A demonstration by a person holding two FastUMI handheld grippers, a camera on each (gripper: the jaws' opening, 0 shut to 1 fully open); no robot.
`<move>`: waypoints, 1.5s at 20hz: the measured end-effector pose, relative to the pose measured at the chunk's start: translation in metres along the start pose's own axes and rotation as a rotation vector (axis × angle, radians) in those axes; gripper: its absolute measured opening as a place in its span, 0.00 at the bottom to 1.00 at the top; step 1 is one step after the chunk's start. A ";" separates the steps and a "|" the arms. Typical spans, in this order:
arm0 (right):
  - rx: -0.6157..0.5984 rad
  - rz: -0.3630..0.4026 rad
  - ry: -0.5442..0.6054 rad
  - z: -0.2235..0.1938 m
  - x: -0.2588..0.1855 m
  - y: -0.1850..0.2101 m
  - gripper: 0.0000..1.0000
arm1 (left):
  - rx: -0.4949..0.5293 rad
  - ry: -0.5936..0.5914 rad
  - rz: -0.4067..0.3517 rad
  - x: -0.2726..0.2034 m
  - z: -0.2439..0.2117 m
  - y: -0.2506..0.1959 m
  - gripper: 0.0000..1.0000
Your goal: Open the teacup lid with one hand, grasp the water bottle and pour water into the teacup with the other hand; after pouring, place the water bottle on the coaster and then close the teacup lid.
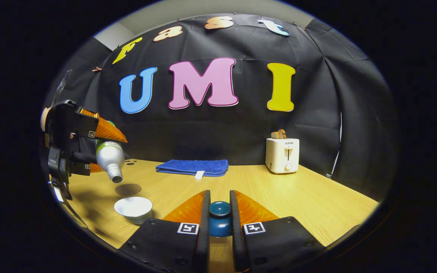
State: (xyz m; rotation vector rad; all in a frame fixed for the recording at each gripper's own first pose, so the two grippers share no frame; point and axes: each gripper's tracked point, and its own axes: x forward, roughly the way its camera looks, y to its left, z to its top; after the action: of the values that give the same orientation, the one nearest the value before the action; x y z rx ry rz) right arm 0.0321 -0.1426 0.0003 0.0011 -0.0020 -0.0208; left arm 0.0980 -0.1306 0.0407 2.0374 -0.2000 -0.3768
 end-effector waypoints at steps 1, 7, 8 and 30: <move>0.000 0.000 0.000 0.000 0.000 0.000 0.28 | -0.094 -0.005 0.021 -0.001 -0.002 0.005 0.81; 0.000 0.000 0.000 0.000 -0.001 0.000 0.28 | -0.753 0.008 0.219 -0.025 -0.034 0.024 0.81; 0.000 0.000 0.000 0.000 0.000 0.000 0.28 | -0.859 0.010 0.238 -0.023 -0.039 0.022 0.80; 0.001 0.030 0.001 0.000 -0.002 0.006 0.28 | -2.075 -0.111 0.247 0.096 -0.040 -0.053 0.82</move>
State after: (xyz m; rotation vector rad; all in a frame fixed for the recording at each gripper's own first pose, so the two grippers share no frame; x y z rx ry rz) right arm 0.0303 -0.1367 0.0002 0.0022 -0.0012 0.0096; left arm 0.2005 -0.1007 -0.0057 -0.0538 -0.0341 -0.2739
